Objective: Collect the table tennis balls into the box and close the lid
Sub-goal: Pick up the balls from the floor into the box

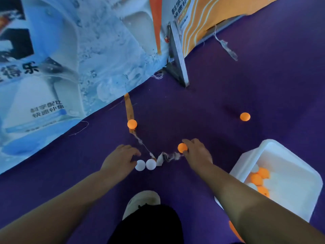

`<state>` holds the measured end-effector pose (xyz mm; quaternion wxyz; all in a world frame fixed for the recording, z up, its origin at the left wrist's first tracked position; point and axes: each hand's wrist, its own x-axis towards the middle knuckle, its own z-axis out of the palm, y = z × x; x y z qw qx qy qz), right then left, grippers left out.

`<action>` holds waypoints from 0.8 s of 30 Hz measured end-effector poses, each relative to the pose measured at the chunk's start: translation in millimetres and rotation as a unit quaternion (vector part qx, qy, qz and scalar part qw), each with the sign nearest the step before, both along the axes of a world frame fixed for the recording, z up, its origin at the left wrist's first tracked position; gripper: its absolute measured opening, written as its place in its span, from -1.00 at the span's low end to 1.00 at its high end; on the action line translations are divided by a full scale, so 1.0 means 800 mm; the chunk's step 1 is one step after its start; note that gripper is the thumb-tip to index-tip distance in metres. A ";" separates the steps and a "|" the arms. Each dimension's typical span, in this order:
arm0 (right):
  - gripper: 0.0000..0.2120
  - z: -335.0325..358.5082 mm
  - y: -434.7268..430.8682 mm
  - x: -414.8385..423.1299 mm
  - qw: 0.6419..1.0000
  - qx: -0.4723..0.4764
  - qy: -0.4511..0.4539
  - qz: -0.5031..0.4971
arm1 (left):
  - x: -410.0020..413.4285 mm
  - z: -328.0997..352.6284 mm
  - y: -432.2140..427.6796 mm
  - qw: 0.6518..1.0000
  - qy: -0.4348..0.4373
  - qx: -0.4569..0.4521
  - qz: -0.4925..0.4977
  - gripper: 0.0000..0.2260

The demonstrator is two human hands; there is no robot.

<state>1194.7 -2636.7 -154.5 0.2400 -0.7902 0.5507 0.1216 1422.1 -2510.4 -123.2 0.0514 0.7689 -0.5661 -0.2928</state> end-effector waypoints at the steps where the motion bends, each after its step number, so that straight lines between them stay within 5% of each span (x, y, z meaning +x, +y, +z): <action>1: -0.56 -0.007 -0.002 0.005 1.000 0.000 -0.007 -0.007 | 0.001 -0.010 0.002 1.000 0.008 0.004 0.010 -0.72; 10: -0.88 -0.015 -0.005 0.038 0.972 0.019 -0.142 -0.185 | -0.001 -0.045 -0.001 0.996 0.057 0.034 0.052 -0.58; 14: -0.88 -0.010 0.030 0.065 0.988 -0.005 -0.152 0.009 | -0.002 -0.057 -0.005 0.997 0.048 0.052 0.019 -0.54; 18: -0.73 -0.010 0.064 0.088 0.988 0.044 -0.113 0.091 | -0.003 -0.070 -0.007 0.998 0.037 0.049 0.004 -0.61; 21: -0.67 -0.019 0.071 0.091 0.989 0.055 -0.070 0.120 | -0.004 -0.073 -0.010 0.997 0.050 0.053 -0.013 -0.75; 24: -0.68 -0.021 0.071 0.087 0.991 0.079 -0.088 0.070 | 0.005 -0.062 -0.023 0.996 0.057 -0.017 0.071 -0.90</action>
